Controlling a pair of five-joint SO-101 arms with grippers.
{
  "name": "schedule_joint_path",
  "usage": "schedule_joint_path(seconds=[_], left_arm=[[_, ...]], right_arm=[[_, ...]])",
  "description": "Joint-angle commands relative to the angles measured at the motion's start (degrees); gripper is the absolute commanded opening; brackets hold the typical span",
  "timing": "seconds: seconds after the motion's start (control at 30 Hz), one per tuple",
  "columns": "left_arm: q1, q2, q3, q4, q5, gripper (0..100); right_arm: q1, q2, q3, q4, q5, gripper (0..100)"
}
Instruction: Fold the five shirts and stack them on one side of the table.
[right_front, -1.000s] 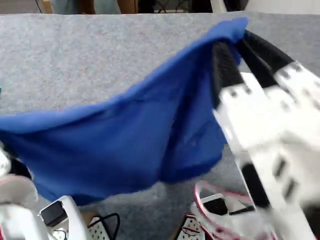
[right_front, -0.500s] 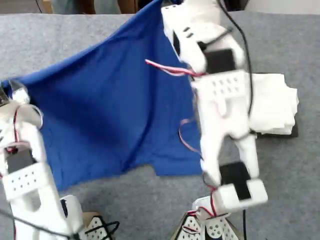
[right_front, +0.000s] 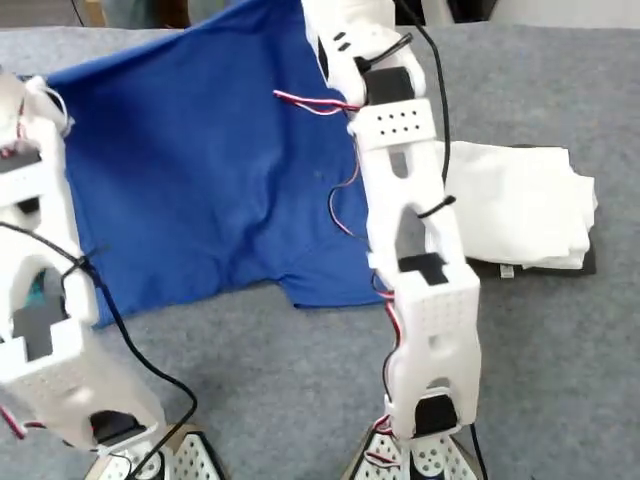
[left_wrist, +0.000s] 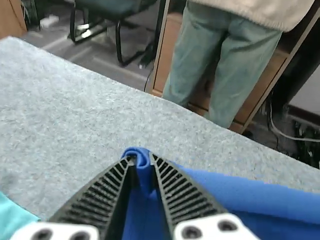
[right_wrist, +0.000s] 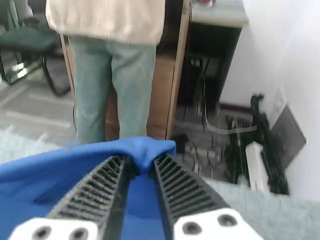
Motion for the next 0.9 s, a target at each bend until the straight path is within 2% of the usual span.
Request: schedule_joint_path(seconds=[0.0,0.23,0.3,0.4,0.47,0.63,0.87], left_arm=[[0.0,0.4,-12.6,11.5,0.4,3],[0.2,-2.6,-12.6,30.5,-0.1,3],[0.5,-4.9,-9.7,34.8,-0.3,3],[2.5,-8.9,-1.2,37.5,-4.5,3],[3.8,-12.3,7.0,37.3,-6.3,3],[3.8,-23.1,29.1,29.8,-6.9,3],[1.8,-39.6,49.2,24.4,-6.9,3]], right_arm=[[1.1,1.8,-13.1,12.5,-0.4,1.4],[0.5,5.7,-27.8,40.0,0.0,1.4],[0.4,6.5,-30.4,47.4,0.1,1.4],[0.3,7.0,-32.8,57.9,0.5,1.4],[0.3,6.9,-34.1,64.3,4.3,1.4],[1.2,3.0,-26.6,64.6,6.9,1.4],[-1.0,-17.0,7.0,64.4,10.7,1.4]])
